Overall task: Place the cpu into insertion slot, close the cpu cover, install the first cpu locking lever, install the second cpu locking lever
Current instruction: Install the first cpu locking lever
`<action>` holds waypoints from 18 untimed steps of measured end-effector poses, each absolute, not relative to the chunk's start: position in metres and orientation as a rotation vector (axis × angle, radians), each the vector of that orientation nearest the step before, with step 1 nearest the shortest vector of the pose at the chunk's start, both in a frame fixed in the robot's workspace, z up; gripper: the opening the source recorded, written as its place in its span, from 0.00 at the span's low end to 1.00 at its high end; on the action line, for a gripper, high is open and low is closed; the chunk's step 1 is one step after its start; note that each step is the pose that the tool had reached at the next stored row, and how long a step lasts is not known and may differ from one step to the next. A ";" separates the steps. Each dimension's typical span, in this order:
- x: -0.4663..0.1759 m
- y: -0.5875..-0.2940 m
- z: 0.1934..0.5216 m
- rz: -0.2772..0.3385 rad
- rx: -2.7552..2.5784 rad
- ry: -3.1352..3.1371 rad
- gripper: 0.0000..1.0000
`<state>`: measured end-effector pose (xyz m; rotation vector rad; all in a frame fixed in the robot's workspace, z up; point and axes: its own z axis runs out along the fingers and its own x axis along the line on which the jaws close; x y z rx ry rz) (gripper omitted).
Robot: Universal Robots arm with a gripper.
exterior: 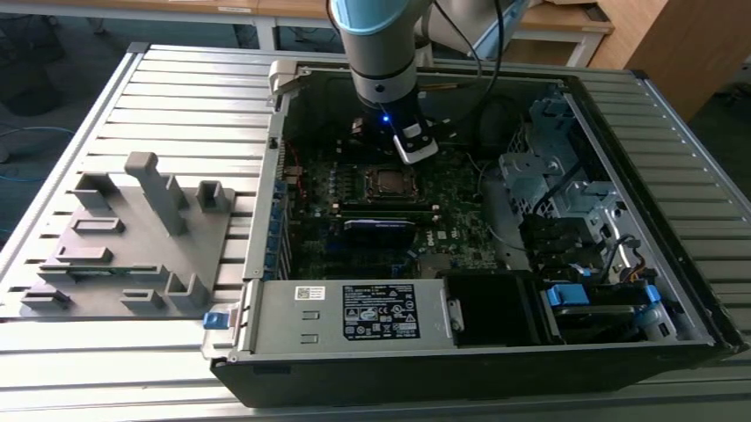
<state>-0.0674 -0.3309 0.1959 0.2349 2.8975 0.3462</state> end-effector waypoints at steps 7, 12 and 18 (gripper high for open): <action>-0.068 -0.333 0.196 0.400 0.241 2.893 0.10; -0.068 -0.335 0.196 0.404 0.241 2.892 0.10; -0.069 -0.337 0.197 0.406 0.243 2.891 0.10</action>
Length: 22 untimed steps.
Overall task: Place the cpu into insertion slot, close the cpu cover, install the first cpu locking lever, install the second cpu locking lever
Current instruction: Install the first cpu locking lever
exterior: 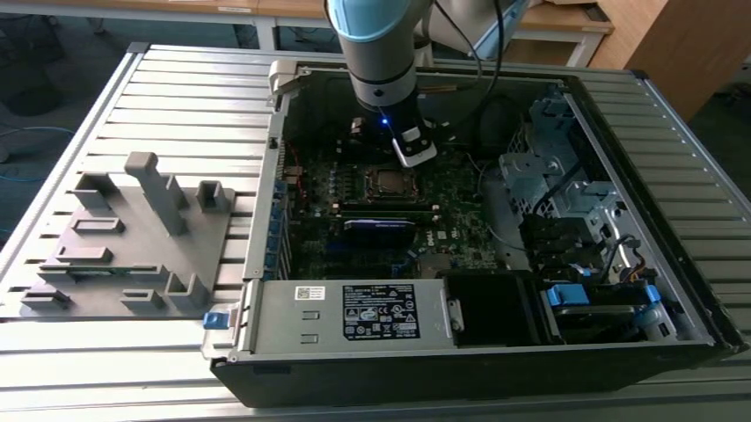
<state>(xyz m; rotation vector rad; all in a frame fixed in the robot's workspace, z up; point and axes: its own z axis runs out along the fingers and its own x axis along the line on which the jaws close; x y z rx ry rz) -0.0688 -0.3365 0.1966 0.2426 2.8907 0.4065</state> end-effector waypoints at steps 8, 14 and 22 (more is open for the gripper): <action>-0.069 -0.337 0.201 0.407 0.243 2.891 0.10; -0.069 -0.340 0.202 0.422 0.243 2.881 0.10; -0.074 -0.342 0.200 0.460 0.234 2.833 0.10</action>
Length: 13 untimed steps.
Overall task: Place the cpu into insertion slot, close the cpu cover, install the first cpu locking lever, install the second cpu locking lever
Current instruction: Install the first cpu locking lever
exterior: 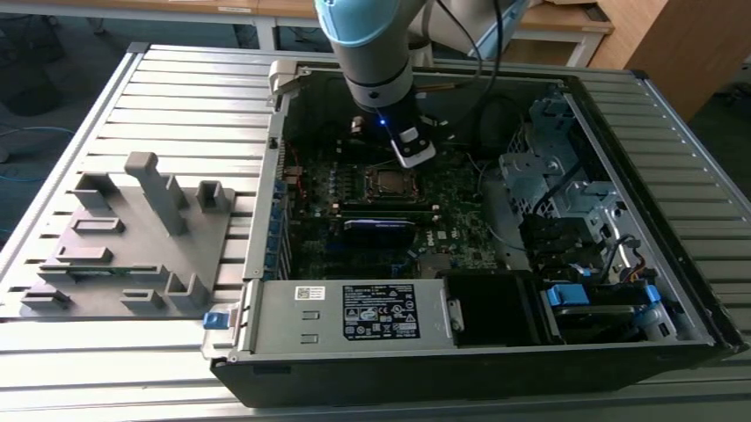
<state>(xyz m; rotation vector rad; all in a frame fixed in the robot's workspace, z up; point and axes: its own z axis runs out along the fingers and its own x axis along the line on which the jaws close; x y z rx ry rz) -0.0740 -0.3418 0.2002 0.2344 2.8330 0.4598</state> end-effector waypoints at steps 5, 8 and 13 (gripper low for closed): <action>-0.081 -0.342 0.199 0.467 0.227 2.805 0.10; -0.083 -0.342 0.197 0.468 0.227 2.800 0.10; -0.085 -0.342 0.195 0.471 0.222 2.783 0.10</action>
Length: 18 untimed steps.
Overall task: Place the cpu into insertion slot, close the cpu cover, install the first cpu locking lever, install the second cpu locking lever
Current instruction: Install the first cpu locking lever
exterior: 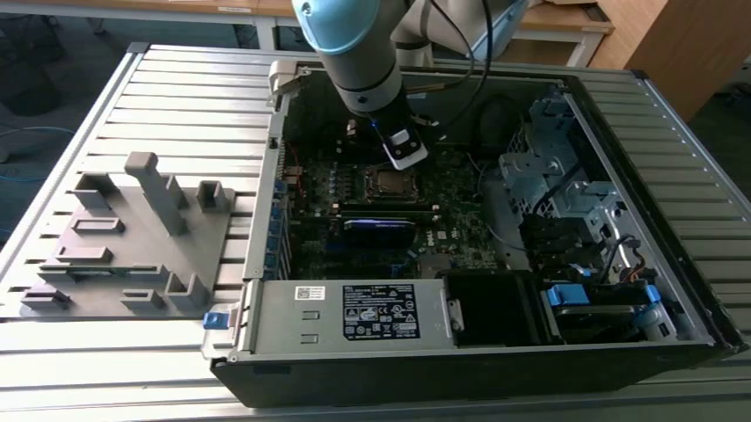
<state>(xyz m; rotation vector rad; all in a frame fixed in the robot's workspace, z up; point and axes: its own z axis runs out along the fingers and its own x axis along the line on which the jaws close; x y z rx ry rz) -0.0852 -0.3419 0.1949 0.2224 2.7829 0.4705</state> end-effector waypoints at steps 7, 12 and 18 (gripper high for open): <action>-0.089 -0.342 0.193 0.475 0.215 2.755 0.10; -0.089 -0.342 0.192 0.475 0.217 2.754 0.10; -0.092 -0.341 0.191 0.466 0.265 2.746 0.10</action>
